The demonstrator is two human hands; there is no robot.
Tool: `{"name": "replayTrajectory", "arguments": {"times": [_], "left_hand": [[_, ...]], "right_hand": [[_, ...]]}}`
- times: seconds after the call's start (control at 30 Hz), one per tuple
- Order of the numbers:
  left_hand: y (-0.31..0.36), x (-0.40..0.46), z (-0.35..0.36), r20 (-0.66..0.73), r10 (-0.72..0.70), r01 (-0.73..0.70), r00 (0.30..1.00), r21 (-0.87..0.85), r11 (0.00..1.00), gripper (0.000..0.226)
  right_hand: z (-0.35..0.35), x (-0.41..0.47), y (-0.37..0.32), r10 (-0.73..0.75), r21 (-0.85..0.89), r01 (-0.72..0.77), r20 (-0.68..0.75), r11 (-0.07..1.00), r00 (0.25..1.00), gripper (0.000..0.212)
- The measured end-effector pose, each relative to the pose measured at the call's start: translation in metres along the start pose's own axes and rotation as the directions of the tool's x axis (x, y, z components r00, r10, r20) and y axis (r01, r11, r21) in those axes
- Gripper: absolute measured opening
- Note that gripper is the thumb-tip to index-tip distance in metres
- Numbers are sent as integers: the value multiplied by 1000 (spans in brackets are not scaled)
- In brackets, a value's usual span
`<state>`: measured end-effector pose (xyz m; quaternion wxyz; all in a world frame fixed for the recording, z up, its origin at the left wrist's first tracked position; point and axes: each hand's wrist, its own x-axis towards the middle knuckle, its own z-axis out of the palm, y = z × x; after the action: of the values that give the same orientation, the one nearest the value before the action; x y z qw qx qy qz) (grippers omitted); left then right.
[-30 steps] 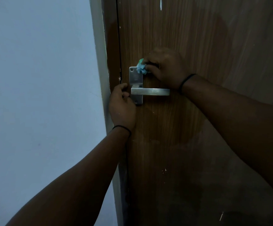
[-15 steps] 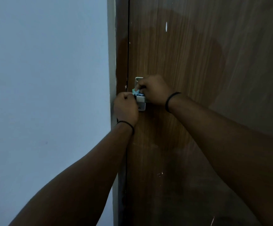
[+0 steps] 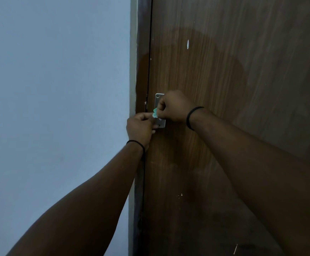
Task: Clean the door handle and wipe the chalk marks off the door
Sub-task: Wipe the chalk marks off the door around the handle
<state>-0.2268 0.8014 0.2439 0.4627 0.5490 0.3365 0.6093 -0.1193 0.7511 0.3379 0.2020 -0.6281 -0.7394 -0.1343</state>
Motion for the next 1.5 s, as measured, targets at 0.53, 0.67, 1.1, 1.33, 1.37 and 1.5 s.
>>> {"name": "replayTrajectory", "arguments": {"times": [0.53,0.67,1.1,1.33,1.37,1.5], "left_hand": [[2,5,6,-37,-184,173,982,-198,965,17],[3,5,15,-10,-162,156,987,-194,968,15],[4,1,15,-34,-204,190,978,-243,951,24],[4,-2,4,-24,-185,176,983,-201,964,17],[5,0,3,-27,-181,172,983,-196,965,16],[4,1,0,-25,-129,124,991,-137,983,15]], "right_hand": [[36,-9,11,1,11,1,-171,1000,985,24],[30,-24,27,30,142,2,-229,990,973,13],[62,-60,66,587,950,3,190,-313,787,18],[96,-49,36,577,707,245,275,-663,769,19],[99,-45,31,552,698,230,277,-679,787,22],[110,-21,2,527,689,204,297,-696,796,27]]}}
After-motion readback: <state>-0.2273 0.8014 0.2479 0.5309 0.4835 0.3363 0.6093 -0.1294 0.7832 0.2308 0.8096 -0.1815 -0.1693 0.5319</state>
